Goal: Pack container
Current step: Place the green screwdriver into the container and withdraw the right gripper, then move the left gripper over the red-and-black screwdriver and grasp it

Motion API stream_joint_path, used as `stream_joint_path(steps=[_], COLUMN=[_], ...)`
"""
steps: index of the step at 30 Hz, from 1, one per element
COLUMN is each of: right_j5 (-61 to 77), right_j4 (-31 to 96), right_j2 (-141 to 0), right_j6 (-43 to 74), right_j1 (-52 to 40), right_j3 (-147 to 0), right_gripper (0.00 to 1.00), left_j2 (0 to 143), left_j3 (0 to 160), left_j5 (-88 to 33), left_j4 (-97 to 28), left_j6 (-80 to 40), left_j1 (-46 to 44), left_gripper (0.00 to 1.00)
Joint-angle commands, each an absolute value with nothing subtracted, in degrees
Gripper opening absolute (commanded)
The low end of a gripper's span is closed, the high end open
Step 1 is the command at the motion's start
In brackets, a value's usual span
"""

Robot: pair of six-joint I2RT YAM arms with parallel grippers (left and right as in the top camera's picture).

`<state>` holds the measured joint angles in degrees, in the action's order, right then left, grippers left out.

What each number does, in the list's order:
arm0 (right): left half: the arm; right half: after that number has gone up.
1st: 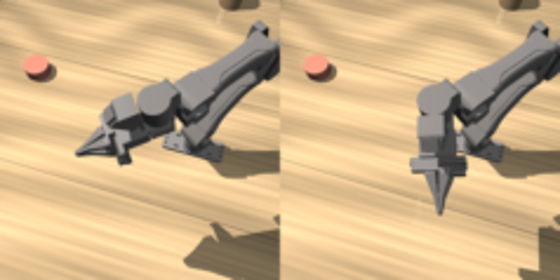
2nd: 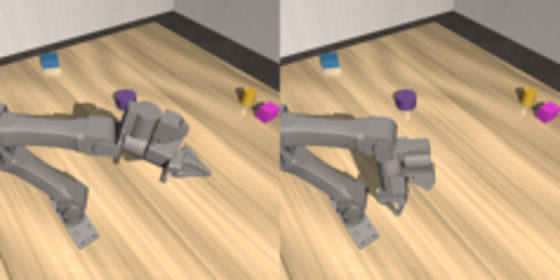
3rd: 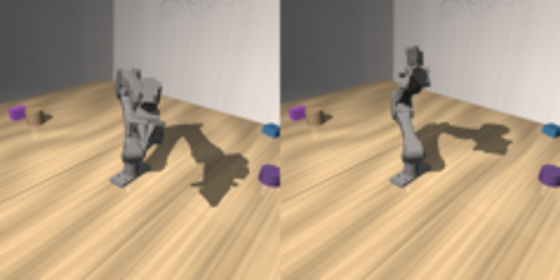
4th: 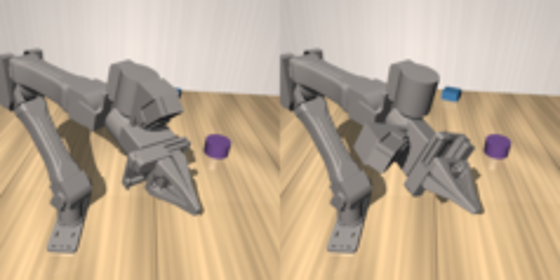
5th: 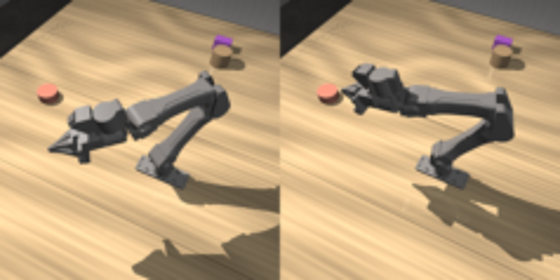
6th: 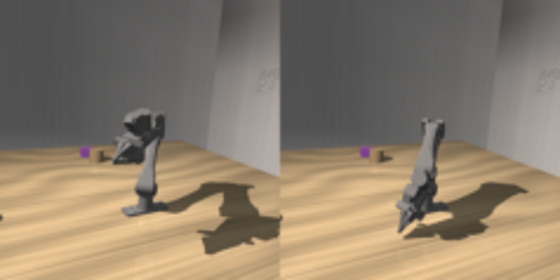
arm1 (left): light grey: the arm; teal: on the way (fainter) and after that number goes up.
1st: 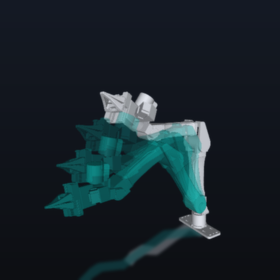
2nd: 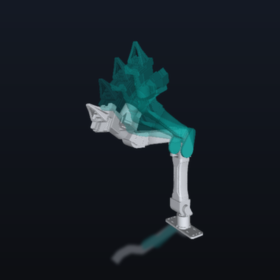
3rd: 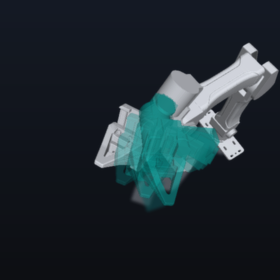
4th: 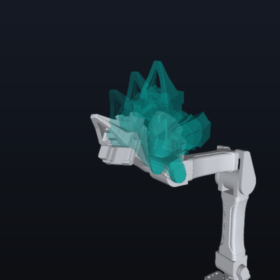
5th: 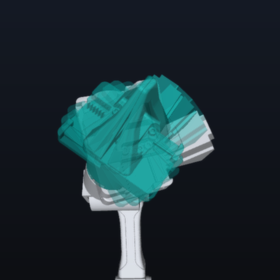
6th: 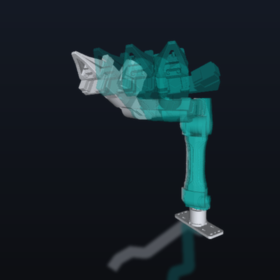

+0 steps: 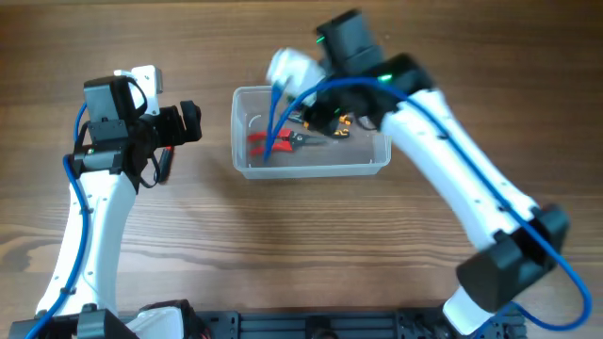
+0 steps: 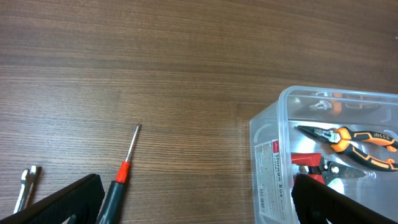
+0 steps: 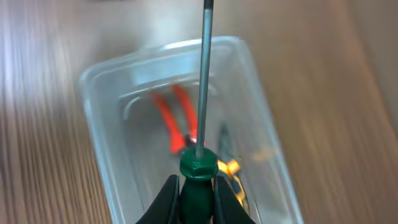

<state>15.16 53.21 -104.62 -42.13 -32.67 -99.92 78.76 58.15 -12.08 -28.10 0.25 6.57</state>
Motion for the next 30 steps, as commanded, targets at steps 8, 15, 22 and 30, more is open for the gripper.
stream_joint_path(steps=[8,15,22,30], right_j5=[20.84,8.12,9.37,7.18], right_j4=[54.57,53.84,64.4,68.12], right_j2=[-124.36,-124.95,-121.03,-108.44], right_j6=[-66.52,-59.57,-27.7,9.69], right_j1=[-36.05,-36.64,-25.54,9.58], right_j3=[-98.13,-98.02,-116.01,-121.1], right_gripper=[0.05,0.43,0.27,0.57], left_j2=[79.09,79.09,79.09,79.09], left_j3=[59.22,59.22,59.22,59.22], left_j5=[-13.02,-13.02,-13.02,-13.85], left_j4=[-28.01,-27.99,-27.99,-27.99], left_j6=[-0.3,-0.3,-0.3,-0.86], left_j1=[6.94,6.94,6.94,6.9], left_gripper=[1.0,1.0,1.0,1.0])
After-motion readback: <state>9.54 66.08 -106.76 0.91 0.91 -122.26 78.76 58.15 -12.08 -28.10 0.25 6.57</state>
